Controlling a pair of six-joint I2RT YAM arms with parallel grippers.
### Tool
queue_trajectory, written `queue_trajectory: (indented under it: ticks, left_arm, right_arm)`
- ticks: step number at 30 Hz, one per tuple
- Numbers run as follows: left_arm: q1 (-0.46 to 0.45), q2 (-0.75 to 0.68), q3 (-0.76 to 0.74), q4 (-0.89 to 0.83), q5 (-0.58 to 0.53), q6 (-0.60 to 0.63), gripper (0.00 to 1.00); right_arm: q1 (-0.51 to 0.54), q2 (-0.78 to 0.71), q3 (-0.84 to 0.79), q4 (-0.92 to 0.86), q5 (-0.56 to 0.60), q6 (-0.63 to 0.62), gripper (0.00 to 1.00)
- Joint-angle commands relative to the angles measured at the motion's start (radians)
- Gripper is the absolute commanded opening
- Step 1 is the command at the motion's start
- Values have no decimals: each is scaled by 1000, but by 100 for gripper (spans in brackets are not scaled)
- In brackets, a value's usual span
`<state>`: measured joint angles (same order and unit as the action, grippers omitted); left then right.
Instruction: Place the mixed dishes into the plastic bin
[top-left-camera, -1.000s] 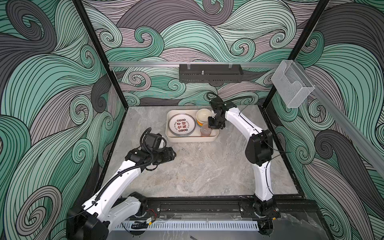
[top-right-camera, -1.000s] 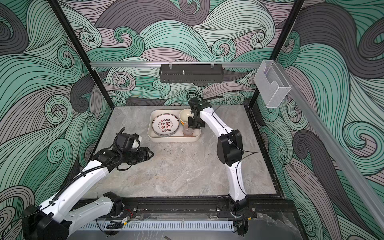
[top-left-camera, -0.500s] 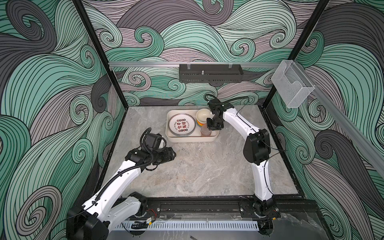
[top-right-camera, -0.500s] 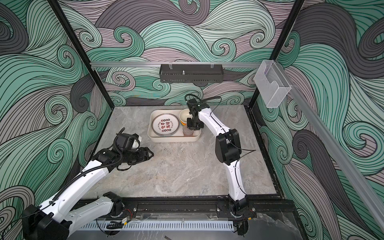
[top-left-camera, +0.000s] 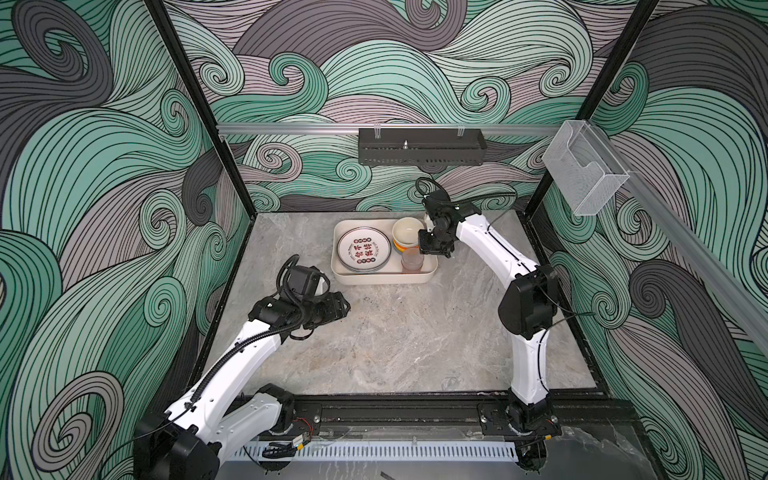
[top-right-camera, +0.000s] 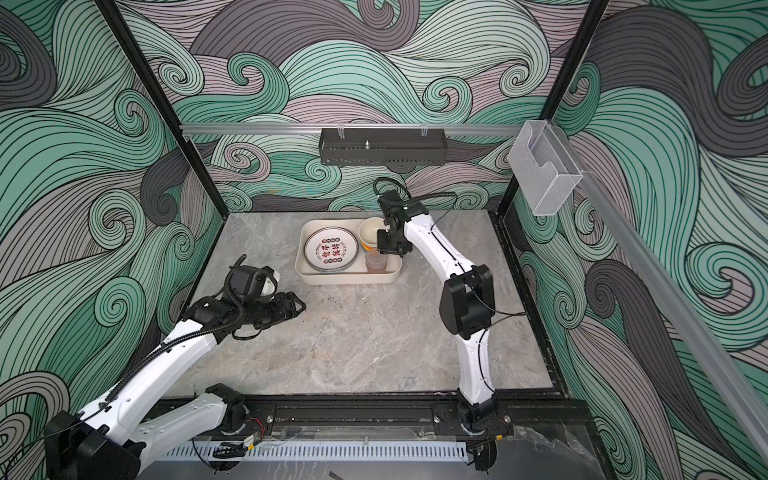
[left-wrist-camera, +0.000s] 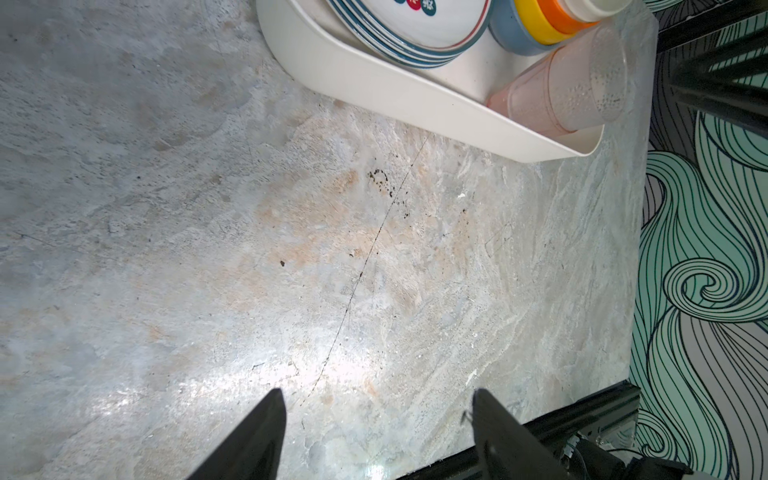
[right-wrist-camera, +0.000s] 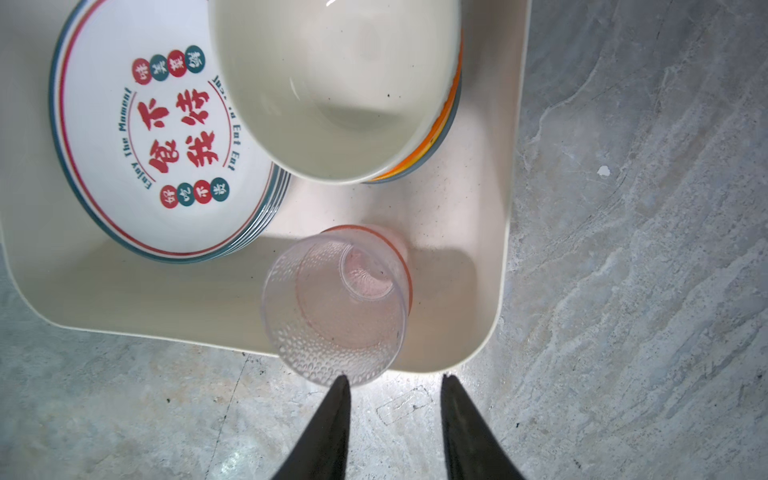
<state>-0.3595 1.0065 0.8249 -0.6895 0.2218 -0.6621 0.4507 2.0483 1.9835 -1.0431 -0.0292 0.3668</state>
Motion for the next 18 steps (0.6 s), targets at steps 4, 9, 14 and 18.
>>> queue_trajectory:
  ticks: [4,9,14,18]
  left_arm:
    - [49,54,105,-9,-12,46,76]
    - [76,98,180,-20,-68,86,89]
    - [104,129,252,-30,-148,128,97]
    - [126,110,267,17,-250,169,99]
  right_arm:
    - [6,-155,-170,128,-12,-29,59]
    - [5,-280,-319,245,2,-41,75]
    - [-4,-394,-452,346,38,-47,99]
    - [-19,-479,-538,414,99,-52,99]
